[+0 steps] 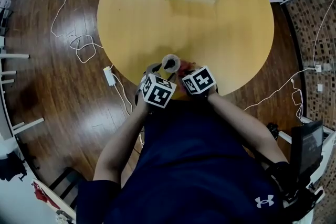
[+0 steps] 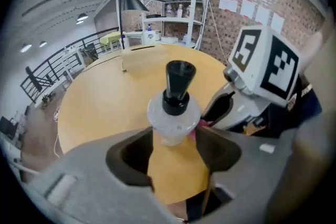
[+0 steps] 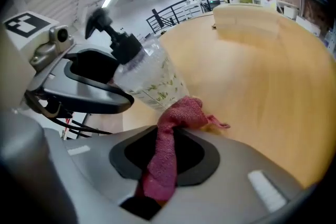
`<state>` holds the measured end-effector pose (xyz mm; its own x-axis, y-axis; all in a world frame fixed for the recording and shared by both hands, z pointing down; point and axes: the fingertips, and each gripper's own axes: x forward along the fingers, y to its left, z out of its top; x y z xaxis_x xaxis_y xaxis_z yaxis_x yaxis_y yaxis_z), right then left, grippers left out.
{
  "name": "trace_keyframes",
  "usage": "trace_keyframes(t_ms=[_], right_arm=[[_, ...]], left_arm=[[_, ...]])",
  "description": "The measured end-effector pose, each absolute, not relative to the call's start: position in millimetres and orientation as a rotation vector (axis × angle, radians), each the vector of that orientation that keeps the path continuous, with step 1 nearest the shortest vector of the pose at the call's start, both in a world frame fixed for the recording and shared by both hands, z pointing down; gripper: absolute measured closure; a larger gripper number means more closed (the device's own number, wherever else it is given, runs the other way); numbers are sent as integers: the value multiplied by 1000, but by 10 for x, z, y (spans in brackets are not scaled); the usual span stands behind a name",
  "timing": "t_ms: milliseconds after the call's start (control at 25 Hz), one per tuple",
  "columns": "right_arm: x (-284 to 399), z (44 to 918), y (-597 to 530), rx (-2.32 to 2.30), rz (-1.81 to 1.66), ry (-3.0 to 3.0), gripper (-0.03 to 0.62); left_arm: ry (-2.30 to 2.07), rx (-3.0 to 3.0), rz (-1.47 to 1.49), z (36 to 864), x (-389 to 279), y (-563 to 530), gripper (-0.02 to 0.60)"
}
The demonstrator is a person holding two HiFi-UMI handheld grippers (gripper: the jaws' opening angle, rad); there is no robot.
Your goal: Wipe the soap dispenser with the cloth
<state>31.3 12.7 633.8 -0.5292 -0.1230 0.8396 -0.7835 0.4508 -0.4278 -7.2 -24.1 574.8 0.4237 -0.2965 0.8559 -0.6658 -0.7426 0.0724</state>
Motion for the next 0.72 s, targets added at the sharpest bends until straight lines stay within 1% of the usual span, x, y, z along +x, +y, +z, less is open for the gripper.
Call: trace_keyframes(t_ms=[120,160,280,360,480,560,640,720], right_arm=[[256,5872,135,738,1003,-2076,500],[239,5770,138,724,985,-2111,500],[234,5808,116,727,996,-2103,500],[256,6024,75,753,1035,-2040,500],[327,6401,28,781,1071,-1931,499],[363,6549,25,778,1082,-1891,499],[383,6560,43,764,1089,-1892,499],[380,6407,68,752,1077,-1926,499]], left_arm=[[-784,2362,1236,5687,-117,-230,324],[-762,2407,1259,5682,-127,-251,304],[-671,2491,1340,5711,-97,-257,291],[-692,2467,1353,5707,-112,-262,331],[-747,2389,1329,5682,-150,-237,347],[-734,2371,1330,5660,-163,-178,368],[-703,2371,1349,5651,-192,-109,388],[-688,2377,1369,5673,-224,-73,390]])
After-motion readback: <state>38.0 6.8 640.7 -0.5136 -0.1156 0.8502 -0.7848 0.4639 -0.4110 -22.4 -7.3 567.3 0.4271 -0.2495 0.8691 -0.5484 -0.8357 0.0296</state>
